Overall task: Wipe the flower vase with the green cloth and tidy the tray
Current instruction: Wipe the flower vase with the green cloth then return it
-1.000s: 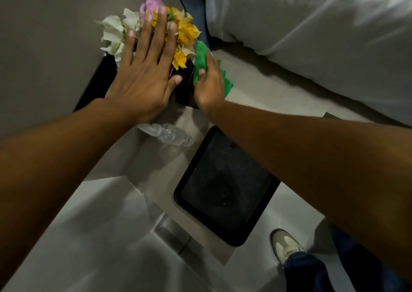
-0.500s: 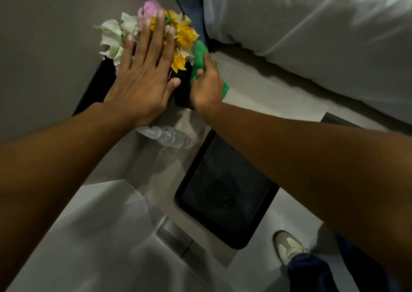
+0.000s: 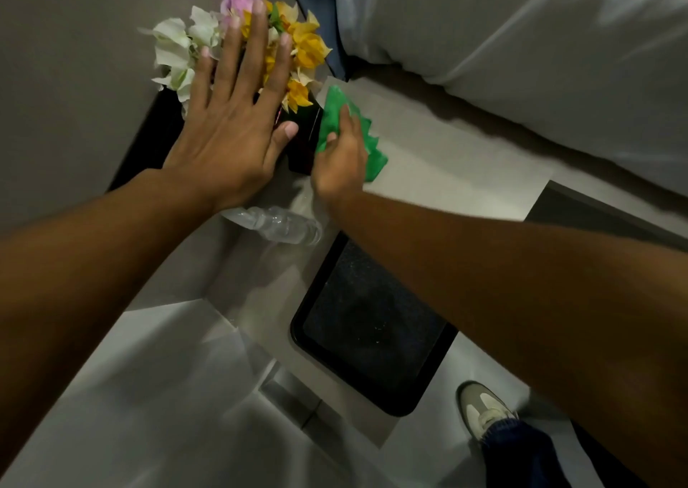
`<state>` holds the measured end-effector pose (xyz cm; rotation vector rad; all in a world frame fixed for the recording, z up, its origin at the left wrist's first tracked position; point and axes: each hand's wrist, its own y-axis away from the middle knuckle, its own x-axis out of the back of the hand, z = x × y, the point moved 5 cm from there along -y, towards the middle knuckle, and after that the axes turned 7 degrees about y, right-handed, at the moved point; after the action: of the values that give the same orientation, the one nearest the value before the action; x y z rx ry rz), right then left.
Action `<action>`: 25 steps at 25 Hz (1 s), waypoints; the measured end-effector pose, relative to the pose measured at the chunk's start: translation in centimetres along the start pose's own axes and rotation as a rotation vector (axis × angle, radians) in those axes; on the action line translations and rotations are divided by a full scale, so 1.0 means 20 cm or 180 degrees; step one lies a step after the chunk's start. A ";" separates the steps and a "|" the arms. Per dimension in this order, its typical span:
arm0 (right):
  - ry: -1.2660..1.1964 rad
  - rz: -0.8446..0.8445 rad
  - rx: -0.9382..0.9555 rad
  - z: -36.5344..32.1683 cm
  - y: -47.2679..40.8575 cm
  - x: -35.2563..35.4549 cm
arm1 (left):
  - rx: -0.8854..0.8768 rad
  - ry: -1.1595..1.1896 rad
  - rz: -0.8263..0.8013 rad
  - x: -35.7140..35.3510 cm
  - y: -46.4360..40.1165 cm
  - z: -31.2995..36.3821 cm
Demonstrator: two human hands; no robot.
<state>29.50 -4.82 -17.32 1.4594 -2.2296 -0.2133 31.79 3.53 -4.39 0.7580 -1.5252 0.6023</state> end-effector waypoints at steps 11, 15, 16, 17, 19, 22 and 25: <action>0.0079 -0.0286 0.0119 0.09 0.24 -0.02 | -0.0055 0.0011 -0.0009 0.01 0.00 0.00; 0.0096 -0.0261 -0.0331 0.01 0.11 0.02 | -0.0167 -0.0044 -0.0090 0.01 -0.01 0.00; 0.0094 -0.0253 -0.0504 -0.02 0.04 0.04 | -0.0141 -0.0039 -0.0088 0.01 -0.01 0.00; 0.0067 -0.0244 -0.0627 -0.05 -0.03 0.07 | -0.0112 -0.0038 -0.0077 0.01 0.00 0.00; 0.0146 -0.0243 -0.0626 -0.09 -0.11 0.11 | -0.0081 -0.0038 -0.0058 0.01 0.00 0.00; 0.0410 -0.0283 -0.0338 -0.13 -0.01 0.10 | -0.0079 -0.0075 -0.0037 0.01 0.00 0.00; 0.0264 -0.0363 0.0027 -0.13 0.20 0.04 | -0.0047 -0.0140 -0.0024 0.00 0.00 0.00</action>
<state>27.15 -3.61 -13.38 1.5728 -2.0868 -0.1767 31.87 3.49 -4.38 0.7698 -1.5648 0.5716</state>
